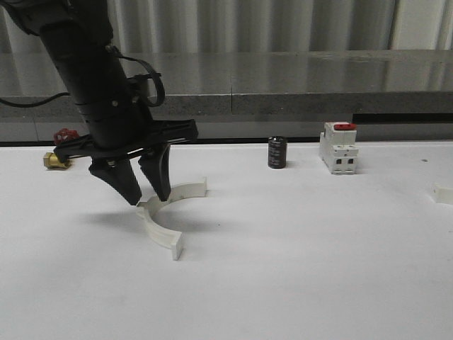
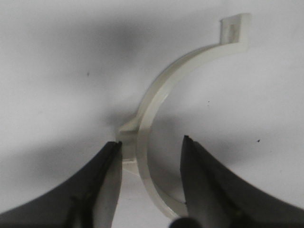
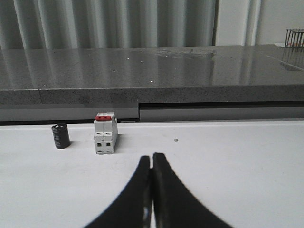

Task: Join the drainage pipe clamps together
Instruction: 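Open the left gripper and lift it away from the clamp half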

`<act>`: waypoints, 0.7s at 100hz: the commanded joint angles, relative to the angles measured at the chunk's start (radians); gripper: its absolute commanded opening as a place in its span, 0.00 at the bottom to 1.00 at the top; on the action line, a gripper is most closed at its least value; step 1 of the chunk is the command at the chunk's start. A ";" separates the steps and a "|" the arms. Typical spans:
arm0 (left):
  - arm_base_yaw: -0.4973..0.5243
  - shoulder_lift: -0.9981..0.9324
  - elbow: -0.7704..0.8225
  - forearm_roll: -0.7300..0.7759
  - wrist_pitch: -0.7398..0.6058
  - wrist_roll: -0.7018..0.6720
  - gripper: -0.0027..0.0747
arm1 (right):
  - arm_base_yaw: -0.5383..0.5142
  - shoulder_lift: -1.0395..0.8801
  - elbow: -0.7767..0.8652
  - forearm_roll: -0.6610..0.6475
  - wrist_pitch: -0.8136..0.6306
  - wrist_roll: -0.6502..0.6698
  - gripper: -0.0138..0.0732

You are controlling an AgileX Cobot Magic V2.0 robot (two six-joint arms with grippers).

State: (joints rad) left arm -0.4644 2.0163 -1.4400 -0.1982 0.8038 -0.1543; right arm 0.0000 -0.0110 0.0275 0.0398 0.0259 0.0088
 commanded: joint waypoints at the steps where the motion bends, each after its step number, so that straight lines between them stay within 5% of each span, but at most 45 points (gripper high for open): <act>1: -0.009 -0.072 -0.036 -0.019 -0.020 -0.005 0.44 | -0.005 -0.019 -0.017 -0.004 -0.077 -0.009 0.08; 29: -0.005 -0.182 -0.038 0.034 -0.018 -0.005 0.42 | -0.005 -0.019 -0.017 -0.004 -0.077 -0.009 0.08; 55: 0.032 -0.325 -0.027 0.113 0.006 -0.005 0.03 | -0.005 -0.019 -0.017 -0.004 -0.077 -0.009 0.08; 70: 0.117 -0.414 0.002 0.113 0.010 0.004 0.01 | -0.005 -0.019 -0.017 -0.004 -0.077 -0.009 0.08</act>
State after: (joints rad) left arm -0.3928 1.6976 -1.4289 -0.0880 0.8378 -0.1543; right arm 0.0000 -0.0110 0.0275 0.0398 0.0259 0.0088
